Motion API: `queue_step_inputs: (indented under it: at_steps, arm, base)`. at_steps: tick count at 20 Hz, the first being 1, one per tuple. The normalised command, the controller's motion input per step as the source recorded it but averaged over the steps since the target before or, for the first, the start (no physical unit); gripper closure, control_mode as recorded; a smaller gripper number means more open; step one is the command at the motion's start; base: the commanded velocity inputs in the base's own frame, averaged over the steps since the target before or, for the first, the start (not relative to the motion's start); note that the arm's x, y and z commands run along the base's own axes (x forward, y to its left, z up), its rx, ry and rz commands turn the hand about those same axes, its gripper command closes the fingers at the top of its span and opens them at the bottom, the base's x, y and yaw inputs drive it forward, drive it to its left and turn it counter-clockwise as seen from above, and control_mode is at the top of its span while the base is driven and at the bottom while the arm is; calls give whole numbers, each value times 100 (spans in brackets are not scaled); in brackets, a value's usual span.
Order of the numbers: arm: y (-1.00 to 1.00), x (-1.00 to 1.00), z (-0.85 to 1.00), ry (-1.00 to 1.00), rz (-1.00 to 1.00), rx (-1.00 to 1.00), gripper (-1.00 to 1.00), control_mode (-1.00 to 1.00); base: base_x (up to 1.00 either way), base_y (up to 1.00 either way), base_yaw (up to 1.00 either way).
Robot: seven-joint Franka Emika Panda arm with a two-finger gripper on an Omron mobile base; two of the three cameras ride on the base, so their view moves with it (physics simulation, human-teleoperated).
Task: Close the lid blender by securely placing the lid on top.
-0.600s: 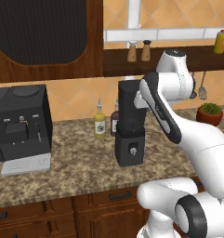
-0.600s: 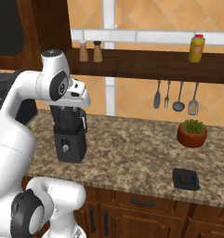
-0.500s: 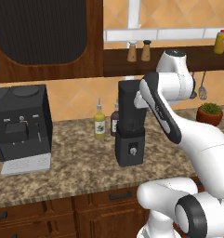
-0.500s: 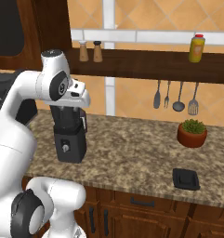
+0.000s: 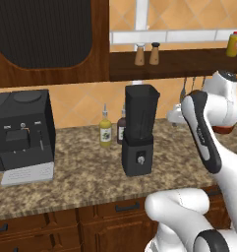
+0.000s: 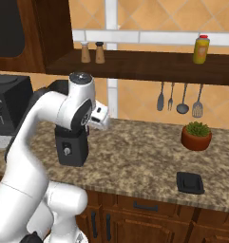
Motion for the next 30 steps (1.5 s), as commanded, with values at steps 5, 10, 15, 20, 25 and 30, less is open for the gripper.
queue_step_inputs:
  at_steps: [5,10,15,20,25,30]
  arm:
    - [-91,22,-64,10,-6,8,-100,-100]
    - [-96,2,-58,3,0,0,-100,-100]
    - [-100,0,-33,3,-2,0,-100,-100]
    - [-100,0,-28,7,0,0,-100,-100]
    - [-100,0,-33,2,0,0,-100,-100]
    - [-99,1,-30,12,0,0,-100,-100]
  base:
    - [0,0,0]
    - [0,0,0]
    - [0,0,0]
    - [0,0,0]
    - [0,0,0]
    - [0,0,0]
